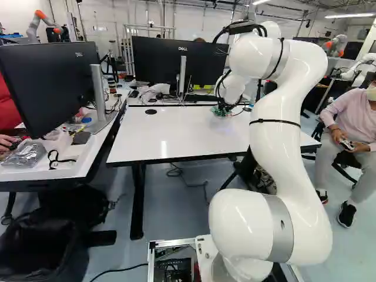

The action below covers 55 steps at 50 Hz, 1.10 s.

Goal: Clean the table with the green towel

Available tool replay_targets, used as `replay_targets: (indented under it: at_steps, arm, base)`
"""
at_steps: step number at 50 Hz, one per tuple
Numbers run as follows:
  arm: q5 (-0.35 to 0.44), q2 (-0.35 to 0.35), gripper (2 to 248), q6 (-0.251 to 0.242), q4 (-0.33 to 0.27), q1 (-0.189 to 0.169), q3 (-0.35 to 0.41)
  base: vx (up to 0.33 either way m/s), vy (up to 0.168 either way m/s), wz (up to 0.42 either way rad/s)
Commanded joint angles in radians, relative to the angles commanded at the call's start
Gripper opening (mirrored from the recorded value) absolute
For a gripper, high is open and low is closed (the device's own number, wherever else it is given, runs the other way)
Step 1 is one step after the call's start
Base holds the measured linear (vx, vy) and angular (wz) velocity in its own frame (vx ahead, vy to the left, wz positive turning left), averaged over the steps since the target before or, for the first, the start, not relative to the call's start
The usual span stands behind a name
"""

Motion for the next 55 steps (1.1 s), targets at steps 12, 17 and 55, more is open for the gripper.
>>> replay_targets:
  at_steps: [12,17,55]
  arm:
    - [0.000,0.000,58,0.000,0.000,0.000,0.000]
    - [-0.004,0.000,58,0.000,0.000,0.000,0.000]
    - [-0.039,0.017,58,0.000,0.000,-0.012,0.024]
  base:
    - [0.000,0.000,0.000]
    - [0.000,0.000,0.000]
    - [0.000,0.000,0.000]
